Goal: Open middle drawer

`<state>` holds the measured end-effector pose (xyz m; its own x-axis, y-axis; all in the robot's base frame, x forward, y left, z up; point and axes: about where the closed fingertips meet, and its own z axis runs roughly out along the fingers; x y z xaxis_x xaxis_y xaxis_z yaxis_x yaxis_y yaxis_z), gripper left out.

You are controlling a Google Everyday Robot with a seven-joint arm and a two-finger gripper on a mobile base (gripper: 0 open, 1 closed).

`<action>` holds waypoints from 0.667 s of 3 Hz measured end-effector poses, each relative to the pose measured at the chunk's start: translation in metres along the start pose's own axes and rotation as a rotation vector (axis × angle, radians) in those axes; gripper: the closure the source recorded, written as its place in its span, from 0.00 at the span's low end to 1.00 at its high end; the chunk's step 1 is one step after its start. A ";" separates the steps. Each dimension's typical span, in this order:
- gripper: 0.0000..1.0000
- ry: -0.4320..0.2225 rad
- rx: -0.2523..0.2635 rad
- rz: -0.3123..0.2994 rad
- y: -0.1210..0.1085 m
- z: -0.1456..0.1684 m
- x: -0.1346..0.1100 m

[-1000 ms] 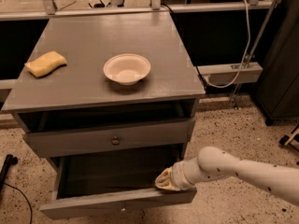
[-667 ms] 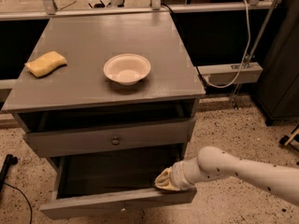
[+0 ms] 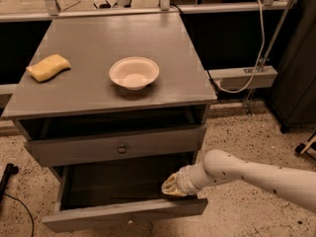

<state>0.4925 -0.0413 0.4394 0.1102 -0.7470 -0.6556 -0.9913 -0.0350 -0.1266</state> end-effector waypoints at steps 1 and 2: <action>1.00 0.009 -0.016 -0.003 -0.005 0.009 0.003; 1.00 0.013 -0.052 0.005 0.001 0.020 0.007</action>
Offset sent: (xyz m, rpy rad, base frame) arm 0.0029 0.0083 -0.0249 -0.0282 0.0549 0.0345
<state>0.4937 -0.0333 0.4203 0.1048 -0.7561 -0.6460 -0.9943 -0.0655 -0.0846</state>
